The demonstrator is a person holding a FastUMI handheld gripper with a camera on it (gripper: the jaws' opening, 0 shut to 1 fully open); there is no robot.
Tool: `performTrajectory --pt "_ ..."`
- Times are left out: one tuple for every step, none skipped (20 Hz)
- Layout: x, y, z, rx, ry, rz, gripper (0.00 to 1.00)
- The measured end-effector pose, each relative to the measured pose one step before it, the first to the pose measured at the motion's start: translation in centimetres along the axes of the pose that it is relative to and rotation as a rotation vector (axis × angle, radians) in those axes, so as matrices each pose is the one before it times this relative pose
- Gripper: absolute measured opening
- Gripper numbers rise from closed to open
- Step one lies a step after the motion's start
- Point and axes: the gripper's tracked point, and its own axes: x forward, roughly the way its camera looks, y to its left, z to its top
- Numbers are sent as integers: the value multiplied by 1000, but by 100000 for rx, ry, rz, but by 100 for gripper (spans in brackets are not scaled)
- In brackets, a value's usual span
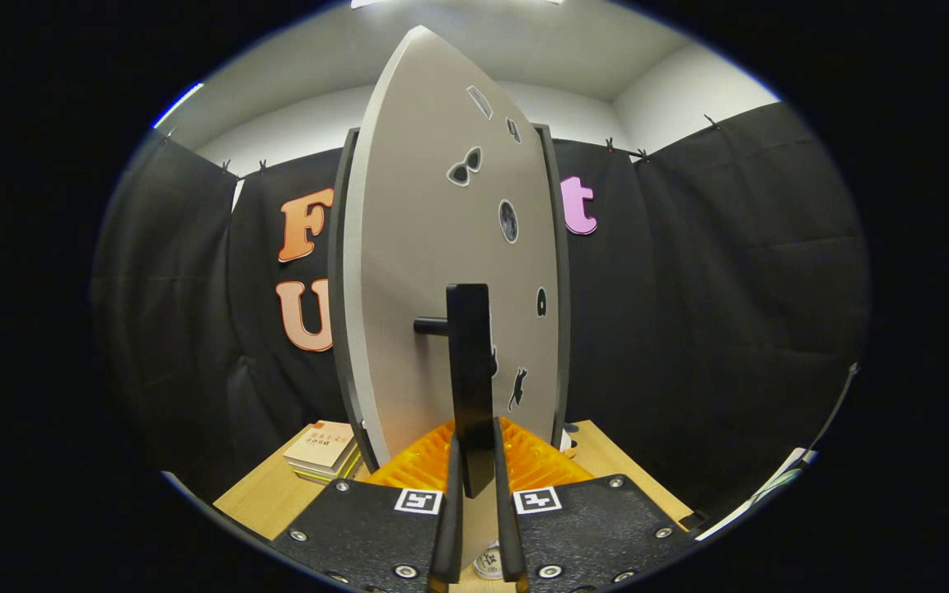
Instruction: Open the shoe cabinet door, grab the shoes and put them into the shoe cabinet, then close the shoe cabinet door.
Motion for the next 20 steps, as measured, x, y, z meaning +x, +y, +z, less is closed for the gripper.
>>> performTrajectory --pt "-53 -48 -72 -41 -97 -301 18" --pt "-5 -56 -23 -191 182 -141 18" --pt "166 -163 86 157 -117 -432 17" --pt "-46 -314 -35 42 -14 -400 17" --pt "-244 -129 -59 -36 -185 -387 18" --pt "-54 -169 41 229 -61 -546 17" --pt "-15 -147 -52 161 43 -737 17" --pt "-102 -235 96 402 191 -859 17" --pt "-110 67 -272 726 569 -24 19" --pt "-159 -52 -51 652 53 179 21" --pt "71 135 -75 499 229 680 23" --pt "-50 78 59 260 -127 383 27" --pt "208 -41 -18 -465 -301 257 30" --pt "250 -322 225 -1480 -677 -664 34" --pt "-73 -137 -102 -173 680 602 37" --pt "-154 -102 133 1216 -504 -909 41" --pt "-17 -104 39 -230 -655 -1288 44" --pt "229 -211 38 -576 -1017 -1539 48" --pt "322 -349 37 -106 -501 -1445 47" --pt "-91 -212 26 588 33 -517 47"
